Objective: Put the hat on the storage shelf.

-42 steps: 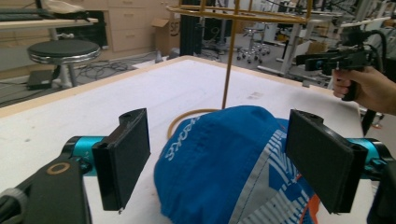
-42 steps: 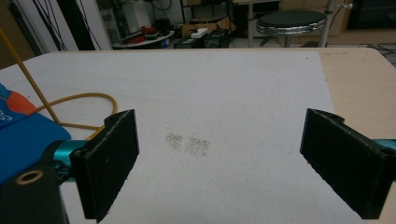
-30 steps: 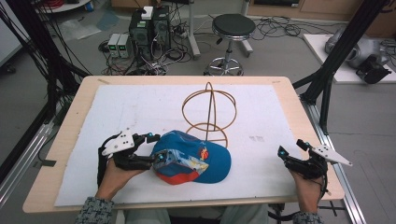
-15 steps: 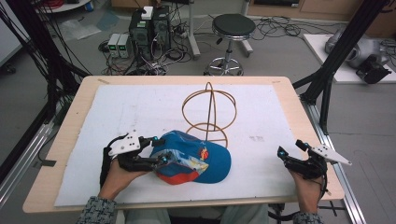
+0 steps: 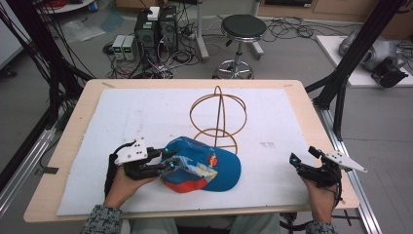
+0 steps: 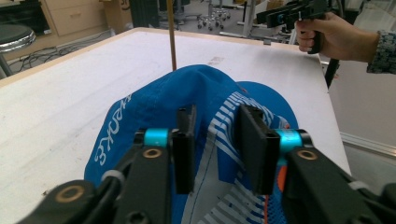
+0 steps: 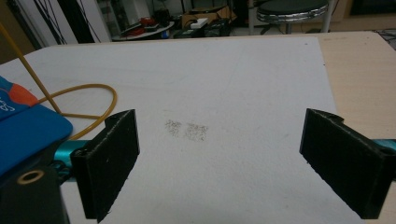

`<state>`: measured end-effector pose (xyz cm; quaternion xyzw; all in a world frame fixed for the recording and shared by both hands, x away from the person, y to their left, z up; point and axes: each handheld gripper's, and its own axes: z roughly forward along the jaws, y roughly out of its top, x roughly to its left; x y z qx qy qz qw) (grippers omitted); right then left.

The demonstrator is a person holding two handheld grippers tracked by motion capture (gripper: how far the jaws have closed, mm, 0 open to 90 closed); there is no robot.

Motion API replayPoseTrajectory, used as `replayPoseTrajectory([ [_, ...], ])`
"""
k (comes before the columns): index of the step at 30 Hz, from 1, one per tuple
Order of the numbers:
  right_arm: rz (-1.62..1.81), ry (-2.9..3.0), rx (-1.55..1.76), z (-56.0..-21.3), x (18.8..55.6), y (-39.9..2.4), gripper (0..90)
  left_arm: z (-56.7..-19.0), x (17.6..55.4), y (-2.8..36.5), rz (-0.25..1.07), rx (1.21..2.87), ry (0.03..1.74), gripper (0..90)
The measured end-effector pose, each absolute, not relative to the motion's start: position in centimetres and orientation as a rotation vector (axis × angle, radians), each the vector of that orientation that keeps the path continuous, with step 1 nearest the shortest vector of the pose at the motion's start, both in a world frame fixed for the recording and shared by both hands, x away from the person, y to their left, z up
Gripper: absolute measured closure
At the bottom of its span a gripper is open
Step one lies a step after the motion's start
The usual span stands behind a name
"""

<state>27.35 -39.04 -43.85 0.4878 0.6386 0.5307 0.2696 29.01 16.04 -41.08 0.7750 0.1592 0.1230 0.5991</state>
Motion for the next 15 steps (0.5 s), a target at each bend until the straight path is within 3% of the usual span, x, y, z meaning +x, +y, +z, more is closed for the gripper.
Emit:
replayPoseTrajectory([
  [5,1.426,1.719,1.317,-43.9,27.3,-39.2,11.0,-41.0,28.8,15.9,0.288,1.795,0.331,83.5],
  [15,1.429,1.71,1.329,-43.8,27.2,-39.4,11.0,-39.9,28.2,15.2,0.287,1.775,0.257,88.1],
])
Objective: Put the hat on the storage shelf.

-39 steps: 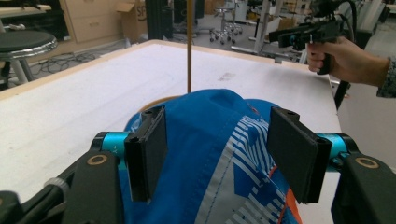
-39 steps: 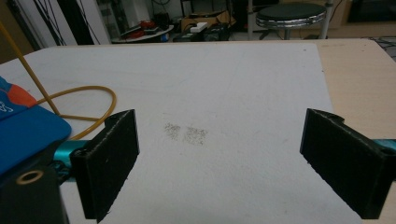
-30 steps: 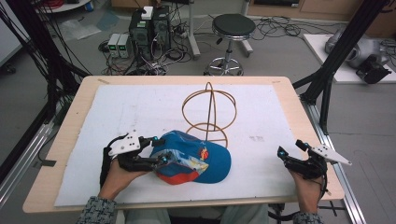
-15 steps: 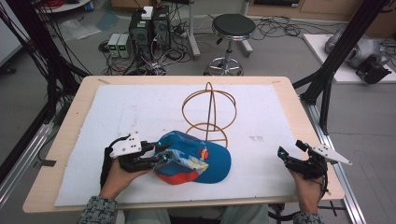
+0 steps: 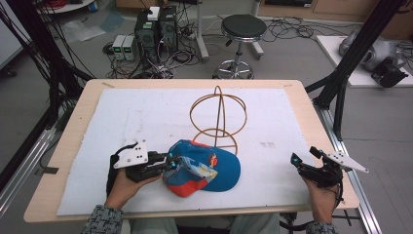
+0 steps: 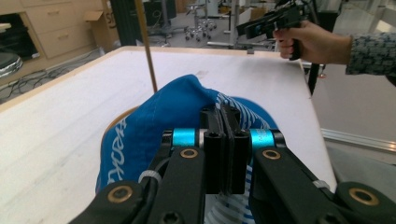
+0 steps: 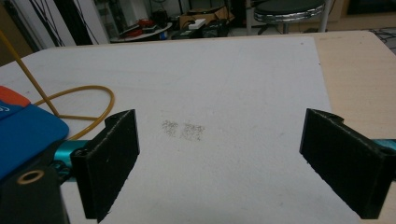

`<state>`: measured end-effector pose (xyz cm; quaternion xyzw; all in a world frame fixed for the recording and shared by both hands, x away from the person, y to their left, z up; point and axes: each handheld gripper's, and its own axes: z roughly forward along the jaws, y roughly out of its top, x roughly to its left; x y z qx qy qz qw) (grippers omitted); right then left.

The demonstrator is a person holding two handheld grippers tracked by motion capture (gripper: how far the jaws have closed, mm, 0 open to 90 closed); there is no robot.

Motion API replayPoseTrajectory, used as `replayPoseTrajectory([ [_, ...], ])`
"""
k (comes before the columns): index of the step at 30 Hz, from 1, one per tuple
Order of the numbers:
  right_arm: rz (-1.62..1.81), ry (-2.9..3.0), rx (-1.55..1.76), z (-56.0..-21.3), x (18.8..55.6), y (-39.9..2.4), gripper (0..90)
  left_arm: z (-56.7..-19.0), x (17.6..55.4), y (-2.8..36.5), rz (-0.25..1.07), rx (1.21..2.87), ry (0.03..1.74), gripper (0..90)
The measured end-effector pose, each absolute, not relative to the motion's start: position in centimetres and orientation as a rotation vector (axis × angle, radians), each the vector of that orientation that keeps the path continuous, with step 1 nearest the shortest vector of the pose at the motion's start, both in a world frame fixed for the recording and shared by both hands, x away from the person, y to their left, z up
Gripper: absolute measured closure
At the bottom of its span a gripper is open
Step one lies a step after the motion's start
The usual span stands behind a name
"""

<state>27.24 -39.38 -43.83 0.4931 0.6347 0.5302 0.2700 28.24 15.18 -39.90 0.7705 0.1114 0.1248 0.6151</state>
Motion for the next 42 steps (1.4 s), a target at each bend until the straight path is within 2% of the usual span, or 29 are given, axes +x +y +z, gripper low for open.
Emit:
replayPoseTrajectory([
  [10,1.446,1.655,1.371,-44.0,27.0,-40.7,11.0,-36.9,27.7,14.4,0.299,1.79,0.172,88.2],
  [28,1.454,1.636,1.385,-43.9,26.9,-40.9,11.0,-28.5,25.8,15.3,0.361,1.779,0.043,88.2],
  [42,1.458,1.634,1.4,-44.0,26.9,-40.9,11.0,-21.9,24.7,15.6,0.358,1.726,-0.093,88.2],
])
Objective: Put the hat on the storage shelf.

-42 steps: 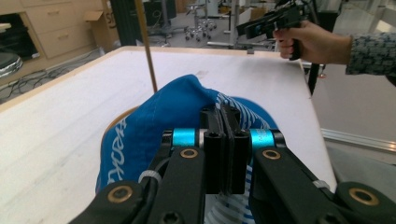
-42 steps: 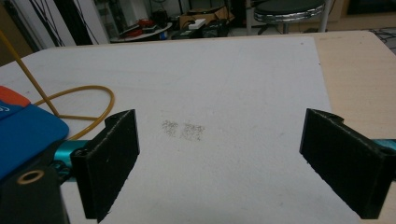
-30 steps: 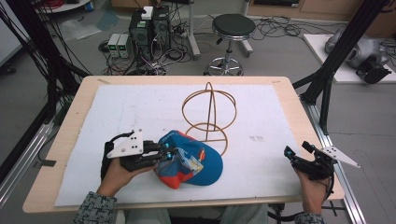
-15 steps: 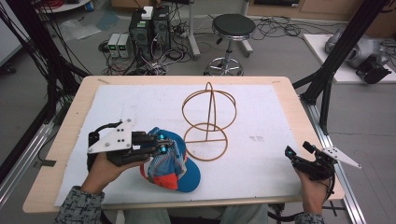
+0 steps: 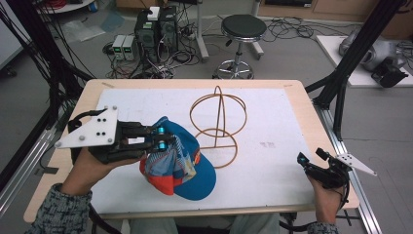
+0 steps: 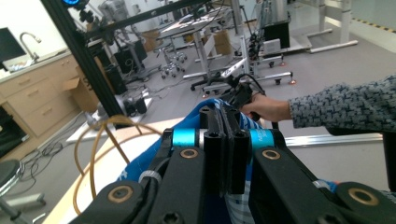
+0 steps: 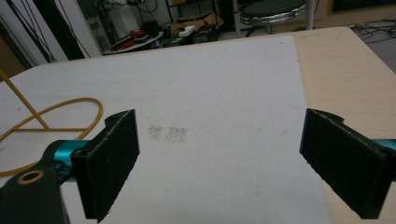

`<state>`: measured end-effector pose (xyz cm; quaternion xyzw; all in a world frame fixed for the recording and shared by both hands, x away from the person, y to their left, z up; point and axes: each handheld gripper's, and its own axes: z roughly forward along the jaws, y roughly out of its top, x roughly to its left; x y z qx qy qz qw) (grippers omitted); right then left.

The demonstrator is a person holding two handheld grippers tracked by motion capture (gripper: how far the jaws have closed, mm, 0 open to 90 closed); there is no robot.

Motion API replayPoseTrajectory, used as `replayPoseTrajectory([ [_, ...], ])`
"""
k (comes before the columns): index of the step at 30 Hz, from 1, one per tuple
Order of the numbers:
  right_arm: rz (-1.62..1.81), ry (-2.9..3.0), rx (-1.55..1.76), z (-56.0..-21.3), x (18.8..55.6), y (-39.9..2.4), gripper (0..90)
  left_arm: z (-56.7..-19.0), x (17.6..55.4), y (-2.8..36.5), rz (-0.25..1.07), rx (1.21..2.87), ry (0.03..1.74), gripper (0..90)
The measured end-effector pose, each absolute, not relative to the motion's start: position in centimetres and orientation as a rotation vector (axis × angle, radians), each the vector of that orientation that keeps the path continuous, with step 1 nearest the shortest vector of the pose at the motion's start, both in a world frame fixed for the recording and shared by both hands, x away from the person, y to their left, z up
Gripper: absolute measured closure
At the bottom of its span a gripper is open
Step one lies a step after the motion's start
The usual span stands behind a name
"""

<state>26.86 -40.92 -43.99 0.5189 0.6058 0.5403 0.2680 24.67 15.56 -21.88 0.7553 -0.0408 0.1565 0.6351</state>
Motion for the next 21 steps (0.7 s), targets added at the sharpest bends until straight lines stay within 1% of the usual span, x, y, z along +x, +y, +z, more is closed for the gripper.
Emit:
replayPoseTrajectory([
  [6,1.458,1.634,1.405,-44.0,26.9,-41.0,11.0,-19.9,25.0,15.0,0.318,1.709,-0.149,88.2],
  [16,1.463,1.625,1.401,-44.1,26.9,-41.1,11.0,-17.2,26.8,13.8,0.238,1.661,-0.203,88.2],
  [21,1.462,1.628,1.403,-44.0,26.9,-41.1,11.0,-15.9,27.5,13.1,0.237,1.653,-0.22,88.2],
])
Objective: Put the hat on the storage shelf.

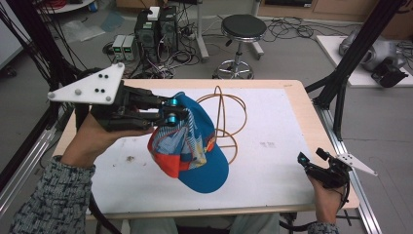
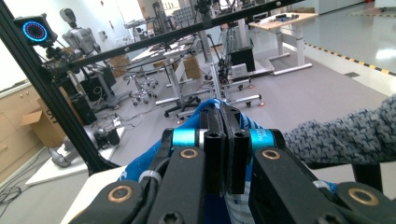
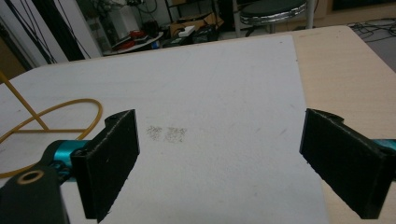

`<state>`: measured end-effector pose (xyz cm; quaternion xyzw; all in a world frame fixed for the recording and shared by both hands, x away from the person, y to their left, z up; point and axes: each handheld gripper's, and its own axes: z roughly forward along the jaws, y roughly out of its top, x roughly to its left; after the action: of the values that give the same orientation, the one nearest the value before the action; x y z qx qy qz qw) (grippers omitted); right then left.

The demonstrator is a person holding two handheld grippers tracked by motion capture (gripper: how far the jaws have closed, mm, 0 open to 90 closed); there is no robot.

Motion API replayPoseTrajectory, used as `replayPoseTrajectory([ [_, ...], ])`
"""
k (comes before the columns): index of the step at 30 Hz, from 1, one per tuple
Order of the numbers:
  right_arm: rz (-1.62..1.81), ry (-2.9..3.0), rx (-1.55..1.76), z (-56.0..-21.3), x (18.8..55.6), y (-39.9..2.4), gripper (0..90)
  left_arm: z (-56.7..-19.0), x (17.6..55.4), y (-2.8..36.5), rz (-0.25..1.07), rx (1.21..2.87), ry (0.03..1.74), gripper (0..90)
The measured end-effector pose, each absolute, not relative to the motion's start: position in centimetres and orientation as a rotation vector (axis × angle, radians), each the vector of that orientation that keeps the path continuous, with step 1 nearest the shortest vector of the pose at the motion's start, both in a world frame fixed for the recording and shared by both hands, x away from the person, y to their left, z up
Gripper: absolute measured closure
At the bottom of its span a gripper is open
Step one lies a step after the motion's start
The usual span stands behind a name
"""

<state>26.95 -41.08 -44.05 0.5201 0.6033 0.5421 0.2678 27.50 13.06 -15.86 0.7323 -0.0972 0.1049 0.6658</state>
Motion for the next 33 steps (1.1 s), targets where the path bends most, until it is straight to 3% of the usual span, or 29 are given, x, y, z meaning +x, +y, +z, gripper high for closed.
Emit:
replayPoseTrajectory([
  [14,1.473,1.617,1.412,-44.0,26.9,-41.3,11.0,-13.2,30.5,11.5,0.266,1.562,-0.211,88.2],
  [33,1.487,1.617,1.421,-44.1,26.9,-41.6,11.0,-14.1,34.8,10.2,0.286,1.551,-0.116,88.2],
])
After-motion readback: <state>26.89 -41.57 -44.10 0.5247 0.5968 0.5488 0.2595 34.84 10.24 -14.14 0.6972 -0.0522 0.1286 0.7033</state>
